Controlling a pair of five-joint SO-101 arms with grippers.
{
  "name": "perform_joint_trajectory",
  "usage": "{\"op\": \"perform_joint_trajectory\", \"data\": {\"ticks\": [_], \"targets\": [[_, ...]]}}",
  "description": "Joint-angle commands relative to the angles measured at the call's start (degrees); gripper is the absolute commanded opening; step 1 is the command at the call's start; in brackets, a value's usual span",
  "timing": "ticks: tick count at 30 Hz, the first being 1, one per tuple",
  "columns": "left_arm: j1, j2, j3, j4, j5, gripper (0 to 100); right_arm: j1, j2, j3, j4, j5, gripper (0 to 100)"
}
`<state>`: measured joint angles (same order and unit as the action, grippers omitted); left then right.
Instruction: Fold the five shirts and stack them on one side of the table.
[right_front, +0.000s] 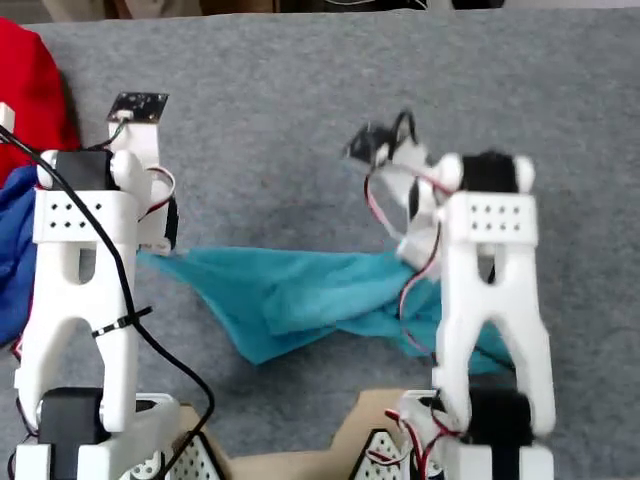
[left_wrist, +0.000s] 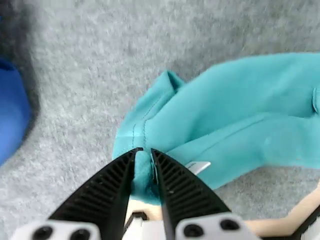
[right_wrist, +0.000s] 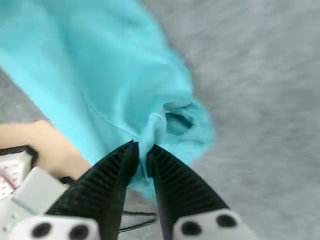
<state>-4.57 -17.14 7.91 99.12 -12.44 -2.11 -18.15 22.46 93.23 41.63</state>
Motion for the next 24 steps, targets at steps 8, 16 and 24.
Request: {"op": "perform_joint_trajectory", "data": {"ticks": [8,16,24], "targets": [[0.7,-1.6,7.6,0.7,0.2,2,-0.5,-11.0,23.0,-4.9,0.5,0.9],[0.4,-1.6,14.2,0.8,0.3,2,-0.4,-17.9,29.3,-4.5,3.9,1.3],[0.3,-2.2,18.5,0.8,0.4,2,0.1,-27.0,23.3,-4.3,4.1,16.8]]}}
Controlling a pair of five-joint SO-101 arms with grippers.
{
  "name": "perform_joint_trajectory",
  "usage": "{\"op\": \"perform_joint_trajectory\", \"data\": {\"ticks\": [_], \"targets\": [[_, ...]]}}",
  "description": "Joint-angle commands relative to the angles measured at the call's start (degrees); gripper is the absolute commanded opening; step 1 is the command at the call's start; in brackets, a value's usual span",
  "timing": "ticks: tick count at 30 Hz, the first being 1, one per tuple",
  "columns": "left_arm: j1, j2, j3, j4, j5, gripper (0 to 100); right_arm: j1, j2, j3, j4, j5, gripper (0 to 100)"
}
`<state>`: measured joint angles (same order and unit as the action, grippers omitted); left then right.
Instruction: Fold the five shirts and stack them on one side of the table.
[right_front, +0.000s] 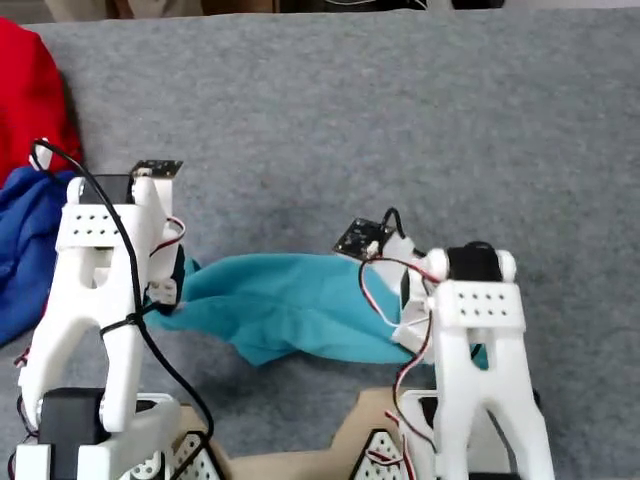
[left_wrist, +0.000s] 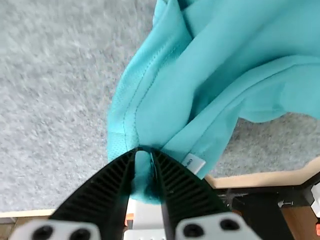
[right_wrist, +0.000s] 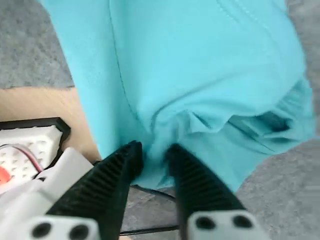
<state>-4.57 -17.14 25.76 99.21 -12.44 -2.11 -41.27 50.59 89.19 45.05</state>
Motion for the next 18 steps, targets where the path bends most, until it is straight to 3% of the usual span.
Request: {"op": "perform_joint_trajectory", "data": {"ticks": [1,6,18], "targets": [[0.3,-2.2,1.2,0.7,0.5,2,0.1,-4.8,-6.9,0.4,0.7,16.8],[0.7,-2.2,2.7,0.6,5.7,2,0.0,-5.8,-17.7,2.7,0.7,16.8],[0.8,-2.2,2.2,0.3,5.5,2,0.2,-5.8,-20.1,3.1,-1.8,16.8]]}}
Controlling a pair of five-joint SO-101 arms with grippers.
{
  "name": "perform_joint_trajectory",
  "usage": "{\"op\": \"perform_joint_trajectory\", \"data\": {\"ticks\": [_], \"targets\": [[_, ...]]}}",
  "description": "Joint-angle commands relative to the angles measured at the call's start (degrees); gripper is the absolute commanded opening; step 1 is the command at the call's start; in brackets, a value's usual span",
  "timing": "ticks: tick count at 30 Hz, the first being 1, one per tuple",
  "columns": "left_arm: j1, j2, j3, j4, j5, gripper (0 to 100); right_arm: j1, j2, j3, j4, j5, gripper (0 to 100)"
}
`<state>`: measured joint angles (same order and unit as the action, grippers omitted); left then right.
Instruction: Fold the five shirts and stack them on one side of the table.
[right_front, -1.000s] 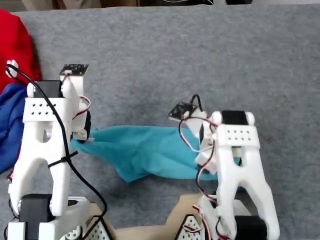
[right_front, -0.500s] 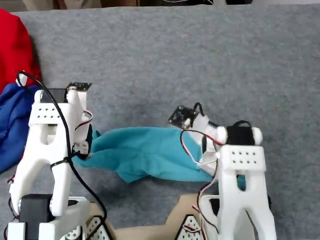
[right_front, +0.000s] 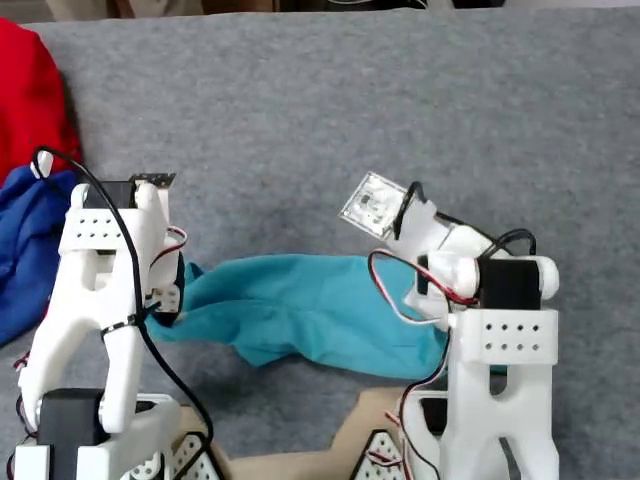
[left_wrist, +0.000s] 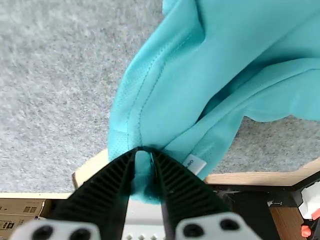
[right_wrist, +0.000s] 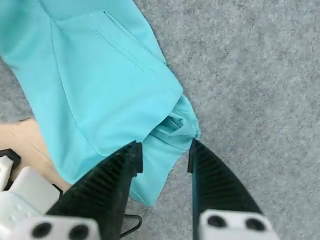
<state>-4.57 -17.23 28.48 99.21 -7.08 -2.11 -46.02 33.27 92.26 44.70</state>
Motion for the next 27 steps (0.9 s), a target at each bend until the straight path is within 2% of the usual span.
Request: {"op": "perform_joint_trajectory", "data": {"ticks": [1,4,7,12,21,27], "targets": [[0.8,-2.1,-0.5,0.3,0.2,2,0.2,-1.0,-2.8,0.0,-1.8,16.8],[0.8,-2.1,-0.6,0.3,0.2,2,1.5,-0.9,-2.9,-0.1,-2.8,16.8],[0.8,-2.1,-0.6,0.3,0.2,2,5.9,0.1,-3.2,-1.6,-4.7,16.9],[0.8,-2.1,-0.6,0.3,0.2,2,11.2,7.4,-10.2,0.8,-5.5,16.9],[0.5,-2.1,-0.6,0.3,-2.2,2,11.3,23.2,-29.1,5.6,-10.8,16.9],[0.7,-2.1,-0.6,0.3,-2.2,2,10.3,33.5,-34.2,6.9,-14.6,16.8]]}}
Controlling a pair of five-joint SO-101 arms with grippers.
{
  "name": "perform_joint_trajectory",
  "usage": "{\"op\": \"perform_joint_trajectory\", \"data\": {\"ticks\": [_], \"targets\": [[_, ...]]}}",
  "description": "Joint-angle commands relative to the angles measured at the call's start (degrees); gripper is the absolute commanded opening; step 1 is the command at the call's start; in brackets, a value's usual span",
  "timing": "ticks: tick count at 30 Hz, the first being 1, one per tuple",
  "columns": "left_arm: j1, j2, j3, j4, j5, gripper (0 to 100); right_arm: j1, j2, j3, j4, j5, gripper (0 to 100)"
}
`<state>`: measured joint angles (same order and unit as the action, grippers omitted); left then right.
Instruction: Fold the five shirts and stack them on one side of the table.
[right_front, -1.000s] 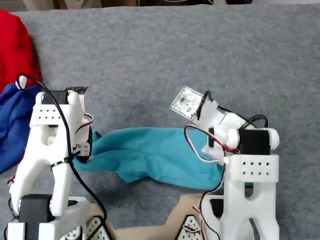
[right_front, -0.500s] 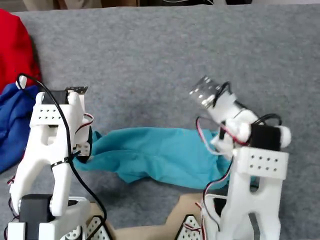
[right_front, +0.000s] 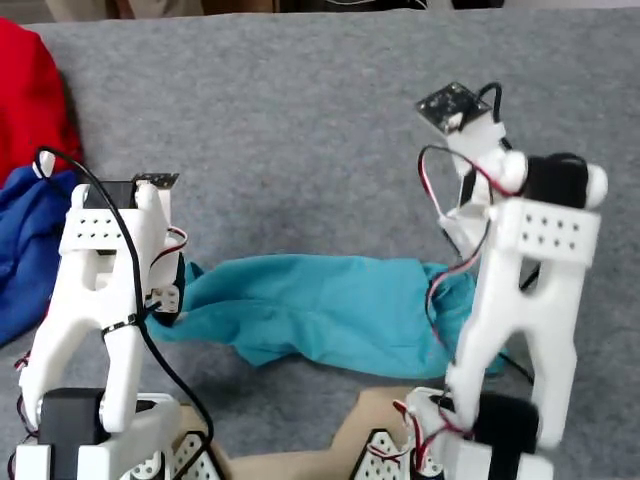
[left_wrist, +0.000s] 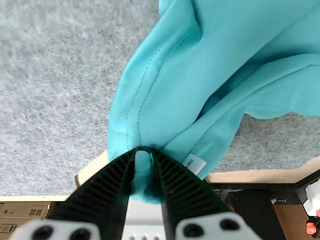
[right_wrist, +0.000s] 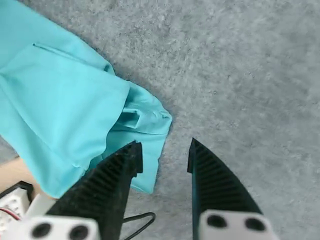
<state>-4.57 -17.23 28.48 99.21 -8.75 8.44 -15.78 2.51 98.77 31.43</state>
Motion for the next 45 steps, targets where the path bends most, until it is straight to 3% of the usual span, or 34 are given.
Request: {"op": "perform_joint_trajectory", "data": {"ticks": [1,12,28,36,45], "targets": [[0.7,-2.1,-0.6,0.3,-0.5,2,-1.1,4.4,-3.1,0.4,-1.5,16.8],[0.7,-2.1,-0.6,0.3,-0.5,2,-16.6,13.3,-2.9,0.4,-6.6,16.6],[0.5,-1.7,-0.6,0.3,-0.4,2,-13.8,18.5,10.9,-10.1,-6.5,16.6],[0.4,-1.7,-0.5,0.3,-0.4,2,-4.5,18.7,12.3,-10.0,-4.6,16.6],[0.6,-1.6,-0.5,0.3,-0.4,2,-6.5,18.7,11.8,-10.2,-4.6,16.6]]}}
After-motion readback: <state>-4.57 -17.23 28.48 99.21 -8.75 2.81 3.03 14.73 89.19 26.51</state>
